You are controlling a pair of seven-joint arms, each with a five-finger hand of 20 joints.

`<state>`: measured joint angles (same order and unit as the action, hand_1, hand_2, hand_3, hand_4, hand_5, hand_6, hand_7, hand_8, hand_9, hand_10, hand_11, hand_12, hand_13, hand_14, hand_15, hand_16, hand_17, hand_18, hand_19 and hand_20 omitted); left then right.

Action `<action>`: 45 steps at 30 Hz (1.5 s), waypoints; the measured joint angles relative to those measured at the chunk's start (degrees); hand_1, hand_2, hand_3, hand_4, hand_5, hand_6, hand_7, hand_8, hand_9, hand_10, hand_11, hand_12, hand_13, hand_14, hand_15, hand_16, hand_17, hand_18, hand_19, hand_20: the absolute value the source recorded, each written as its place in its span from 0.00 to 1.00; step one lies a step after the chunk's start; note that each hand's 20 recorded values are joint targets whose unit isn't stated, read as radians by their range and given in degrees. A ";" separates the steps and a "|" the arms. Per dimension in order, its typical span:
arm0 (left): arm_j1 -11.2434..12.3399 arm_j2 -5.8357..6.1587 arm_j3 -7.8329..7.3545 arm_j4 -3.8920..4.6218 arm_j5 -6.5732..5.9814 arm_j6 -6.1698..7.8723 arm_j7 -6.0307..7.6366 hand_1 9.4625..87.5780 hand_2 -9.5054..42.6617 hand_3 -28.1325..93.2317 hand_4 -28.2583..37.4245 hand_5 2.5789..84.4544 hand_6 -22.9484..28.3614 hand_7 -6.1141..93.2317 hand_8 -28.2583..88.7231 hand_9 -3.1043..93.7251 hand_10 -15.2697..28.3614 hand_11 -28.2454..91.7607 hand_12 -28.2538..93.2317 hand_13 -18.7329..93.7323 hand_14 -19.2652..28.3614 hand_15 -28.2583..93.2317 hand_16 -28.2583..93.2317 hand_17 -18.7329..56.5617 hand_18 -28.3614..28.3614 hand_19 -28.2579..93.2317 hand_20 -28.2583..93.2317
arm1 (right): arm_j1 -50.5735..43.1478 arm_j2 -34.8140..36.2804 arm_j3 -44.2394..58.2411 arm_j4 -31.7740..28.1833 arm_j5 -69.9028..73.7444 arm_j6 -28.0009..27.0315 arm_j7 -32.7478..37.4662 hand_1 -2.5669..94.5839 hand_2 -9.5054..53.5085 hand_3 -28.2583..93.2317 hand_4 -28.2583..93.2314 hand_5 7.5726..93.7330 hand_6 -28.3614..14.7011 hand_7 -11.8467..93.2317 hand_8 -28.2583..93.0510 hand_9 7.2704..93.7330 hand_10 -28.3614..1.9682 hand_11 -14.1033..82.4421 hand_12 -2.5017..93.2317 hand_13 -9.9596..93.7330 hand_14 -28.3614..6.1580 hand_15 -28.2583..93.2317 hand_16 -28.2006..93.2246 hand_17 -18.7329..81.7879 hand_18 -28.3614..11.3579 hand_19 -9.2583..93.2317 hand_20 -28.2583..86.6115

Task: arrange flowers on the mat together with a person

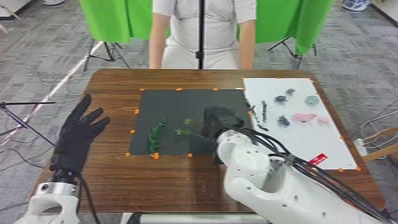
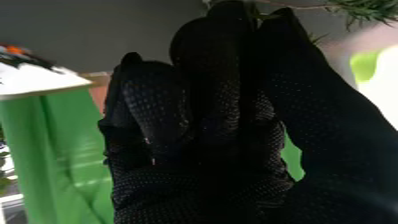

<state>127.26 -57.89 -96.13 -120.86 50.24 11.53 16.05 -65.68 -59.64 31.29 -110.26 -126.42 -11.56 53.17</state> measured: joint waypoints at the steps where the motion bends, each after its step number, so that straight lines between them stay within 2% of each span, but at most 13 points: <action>1: -0.12 -0.01 0.08 0.01 0.01 -0.06 -0.02 0.17 0.25 0.86 0.00 0.25 0.39 0.19 0.15 0.33 0.63 0.32 0.33 0.38 0.81 0.43 0.23 0.11 0.97 0.62 0.24 | 0.09 -0.13 -0.54 0.18 -0.01 -0.38 0.33 0.55 0.03 0.71 0.10 0.94 0.67 0.31 0.31 0.91 0.56 0.64 0.28 0.79 0.47 0.86 0.41 0.44 0.12 0.87 0.53; 14: -0.44 -0.04 0.35 -0.06 0.29 -0.22 -0.49 0.17 0.25 0.87 0.01 0.25 0.39 0.19 0.15 0.33 0.63 0.32 0.34 0.38 0.81 0.43 0.23 0.11 0.97 0.62 0.24 | 1.45 -1.75 -3.39 0.39 0.66 -1.17 1.43 0.52 0.09 0.73 0.09 0.98 0.68 0.28 0.29 0.95 0.54 0.63 0.28 0.83 0.46 0.87 0.40 0.47 0.10 0.90 0.51; 17: -0.61 0.01 0.74 -0.06 0.29 -0.22 -0.47 0.17 0.25 0.87 0.01 0.25 0.39 0.19 0.15 0.33 0.64 0.32 0.34 0.38 0.81 0.43 0.23 0.11 0.97 0.62 0.24 | 2.65 -2.13 -4.69 1.12 0.66 -0.55 1.55 0.52 0.11 0.72 0.09 0.98 0.68 0.28 0.25 0.95 0.54 0.63 0.28 0.83 0.46 0.87 0.41 0.47 0.10 0.90 0.50; 20: -0.94 0.04 1.19 -0.01 0.29 -0.22 -0.44 0.17 0.25 0.87 0.01 0.25 0.39 0.19 0.15 0.33 0.63 0.32 0.34 0.38 0.81 0.43 0.23 0.11 0.97 0.62 0.24 | 3.25 -2.77 -4.86 1.89 1.03 -0.30 1.72 0.50 0.12 0.70 0.10 0.99 0.69 0.29 0.16 0.96 0.54 0.62 0.29 0.83 0.46 0.86 0.41 0.47 0.09 0.91 0.48; 25: -1.29 0.03 1.34 0.04 0.29 -0.26 -0.42 0.17 0.25 0.87 0.01 0.25 0.39 0.19 0.15 0.32 0.63 0.32 0.34 0.38 0.81 0.43 0.23 0.11 0.96 0.62 0.24 | 2.86 -3.70 -3.64 2.05 1.91 -0.94 1.82 0.48 0.13 0.70 0.10 0.99 0.68 0.29 0.15 0.96 0.54 0.62 0.29 0.83 0.46 0.86 0.41 0.47 0.09 0.92 0.47; 31: -0.75 0.03 0.96 -0.11 0.27 -0.23 -0.15 0.17 0.25 0.87 0.02 0.25 0.39 0.19 0.15 0.32 0.63 0.32 0.34 0.38 0.81 0.43 0.23 0.11 0.96 0.63 0.24 | 0.92 -3.58 -1.97 0.39 1.49 -0.52 1.51 0.44 0.16 0.68 0.10 0.95 0.67 0.28 0.15 0.95 0.53 0.61 0.29 0.82 0.44 0.86 0.41 0.47 0.08 0.91 0.47; 38: 0.33 0.02 0.53 -0.19 0.24 -0.22 0.36 0.17 0.25 0.87 0.02 0.25 0.39 0.19 0.15 0.32 0.63 0.32 0.34 0.38 0.81 0.43 0.23 0.12 0.96 0.63 0.24 | -2.40 -0.15 1.39 -5.72 1.17 1.48 1.07 0.35 0.31 0.66 0.11 0.87 0.61 0.25 0.15 0.92 0.46 0.61 0.29 0.80 0.37 0.86 0.41 0.44 0.04 0.90 0.46; 42: 0.63 -0.07 0.42 -0.26 0.24 -0.22 0.38 0.17 0.25 0.87 0.02 0.25 0.39 0.19 0.15 0.32 0.63 0.32 0.34 0.38 0.81 0.43 0.23 0.11 0.96 0.63 0.24 | -2.85 1.66 2.33 -5.61 3.88 0.64 2.25 0.33 0.34 0.66 0.11 0.86 0.60 0.23 0.15 0.91 0.44 0.61 0.29 0.79 0.35 0.86 0.41 0.44 0.03 0.90 0.46; 45: 0.64 -0.11 0.43 -0.26 0.24 -0.23 0.36 0.17 0.25 0.87 0.02 0.25 0.39 0.19 0.15 0.32 0.63 0.32 0.34 0.38 0.81 0.43 0.23 0.11 0.96 0.63 0.24 | -2.85 2.23 2.33 -4.16 6.69 -2.01 3.42 0.32 0.35 0.66 0.11 0.85 0.59 0.23 0.15 0.90 0.44 0.61 0.29 0.79 0.34 0.87 0.41 0.43 0.02 0.90 0.46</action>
<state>127.89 -58.00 -95.71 -121.13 50.48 11.31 16.41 -68.53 -57.41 33.62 -114.42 -119.73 -13.57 56.59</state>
